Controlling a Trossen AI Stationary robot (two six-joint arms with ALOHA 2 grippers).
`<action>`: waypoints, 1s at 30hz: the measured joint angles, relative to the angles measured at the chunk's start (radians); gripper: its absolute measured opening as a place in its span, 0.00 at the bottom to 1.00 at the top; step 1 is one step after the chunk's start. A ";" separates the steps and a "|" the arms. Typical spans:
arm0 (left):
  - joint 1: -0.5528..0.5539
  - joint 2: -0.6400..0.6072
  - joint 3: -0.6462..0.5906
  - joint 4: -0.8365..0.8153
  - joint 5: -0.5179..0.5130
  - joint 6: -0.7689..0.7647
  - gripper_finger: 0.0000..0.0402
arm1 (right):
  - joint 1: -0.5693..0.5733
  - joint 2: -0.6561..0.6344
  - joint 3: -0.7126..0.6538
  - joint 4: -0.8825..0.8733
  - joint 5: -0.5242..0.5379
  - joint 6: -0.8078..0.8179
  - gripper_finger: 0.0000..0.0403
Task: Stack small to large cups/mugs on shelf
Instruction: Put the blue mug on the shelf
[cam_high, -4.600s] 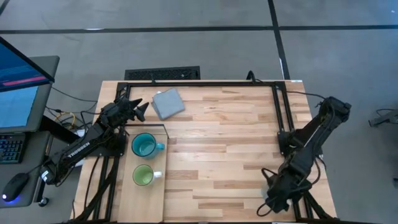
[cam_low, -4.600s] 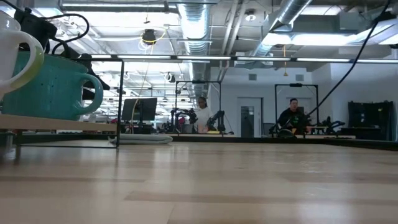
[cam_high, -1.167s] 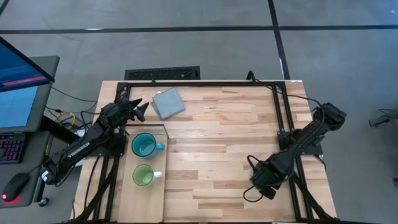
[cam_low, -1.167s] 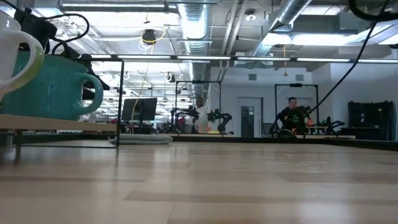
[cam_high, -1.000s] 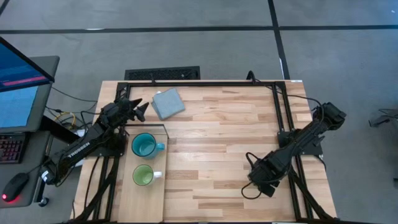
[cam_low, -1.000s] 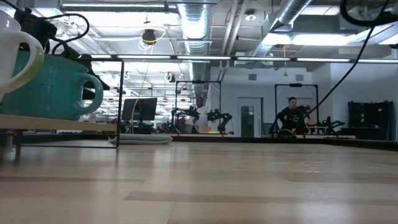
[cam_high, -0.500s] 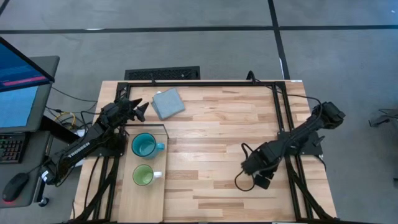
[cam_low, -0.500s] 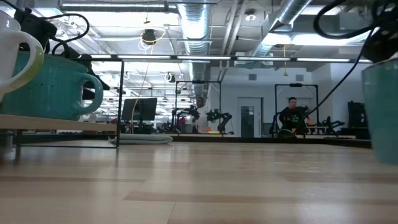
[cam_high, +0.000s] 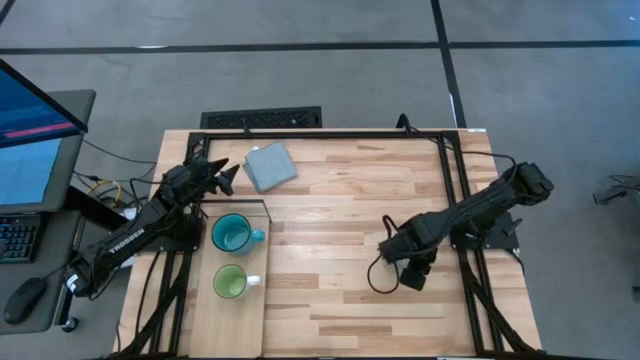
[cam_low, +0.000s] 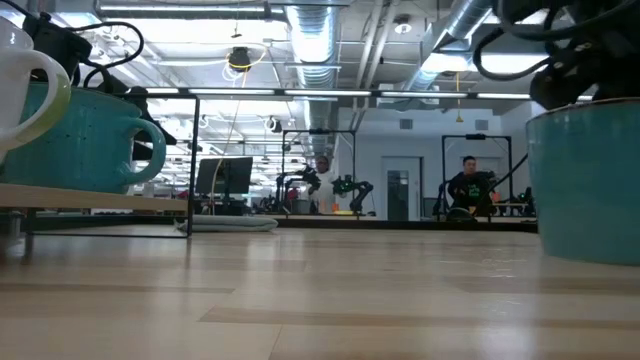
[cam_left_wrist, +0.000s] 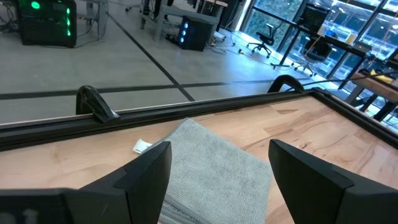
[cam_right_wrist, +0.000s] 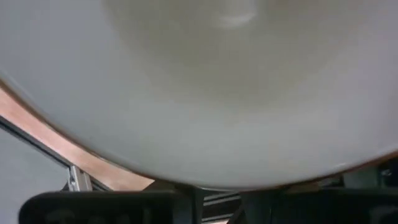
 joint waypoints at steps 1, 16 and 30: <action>0.000 0.000 0.000 0.000 0.000 0.000 0.65 | -0.008 0.000 0.000 0.000 0.007 -0.012 0.25; 0.000 0.000 0.000 0.000 -0.001 0.003 0.65 | -0.047 0.000 0.000 0.012 0.007 -0.095 0.25; 0.000 0.000 0.000 0.000 -0.002 0.038 0.65 | -0.058 0.000 0.000 0.015 0.011 -0.095 0.36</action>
